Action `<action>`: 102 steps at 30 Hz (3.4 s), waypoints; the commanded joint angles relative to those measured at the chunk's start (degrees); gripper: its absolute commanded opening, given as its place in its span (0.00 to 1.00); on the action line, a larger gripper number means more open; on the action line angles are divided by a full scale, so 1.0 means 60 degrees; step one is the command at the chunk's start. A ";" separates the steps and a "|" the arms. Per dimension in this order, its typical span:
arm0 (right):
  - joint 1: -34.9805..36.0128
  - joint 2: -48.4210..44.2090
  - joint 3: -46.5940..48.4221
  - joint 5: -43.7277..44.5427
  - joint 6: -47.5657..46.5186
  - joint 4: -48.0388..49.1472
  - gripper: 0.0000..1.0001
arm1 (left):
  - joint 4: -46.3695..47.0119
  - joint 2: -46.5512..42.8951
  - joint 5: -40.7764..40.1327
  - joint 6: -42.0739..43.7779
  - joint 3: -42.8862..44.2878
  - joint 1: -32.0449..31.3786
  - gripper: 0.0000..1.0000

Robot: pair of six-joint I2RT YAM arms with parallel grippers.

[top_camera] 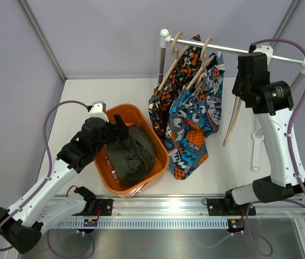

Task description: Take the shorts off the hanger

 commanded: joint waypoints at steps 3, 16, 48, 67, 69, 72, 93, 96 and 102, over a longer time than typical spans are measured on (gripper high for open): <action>-0.0786 0.0465 0.1304 -0.0989 -0.0285 0.0414 0.00 | 0.0076 -0.0185 0.0101 0.0340 0.0572 0.0057 0.99; -0.1447 0.2047 0.2904 -0.1298 -0.0080 0.0223 0.00 | -0.0231 -0.0535 0.0072 0.0560 0.0470 0.0057 0.99; -0.2296 -0.0281 -0.1182 -0.1417 0.0228 0.0985 0.20 | -0.0568 -0.1357 0.0247 0.0560 -0.0278 0.0057 0.99; -0.2326 -0.1672 -0.0744 -0.0741 0.0301 0.0107 0.52 | -0.0597 -0.1415 0.0277 0.0589 -0.0322 0.0057 0.99; -0.2311 -0.1819 -0.0336 -0.1207 0.0359 -0.0112 0.52 | -0.0583 -0.1430 0.0291 0.0589 -0.0322 0.0057 0.99; -0.2297 -0.1966 0.0279 -0.1941 0.0476 -0.0493 0.53 | -0.0656 -0.1445 0.0291 0.0633 -0.0234 0.0057 0.99; 0.1789 0.0433 0.1572 -0.0698 0.1765 0.1113 0.57 | -0.1945 -0.2410 -0.0237 0.1967 -0.0057 0.0042 0.99; 0.2185 0.0816 0.1381 -0.0347 0.2029 0.2049 0.58 | -0.1975 -0.2572 -0.0192 0.1966 -0.0131 0.0057 0.99; 0.2376 0.1622 0.1074 0.0151 0.1971 0.3443 0.63 | -0.2077 -0.3056 -0.0266 0.1966 -0.0395 0.0042 0.99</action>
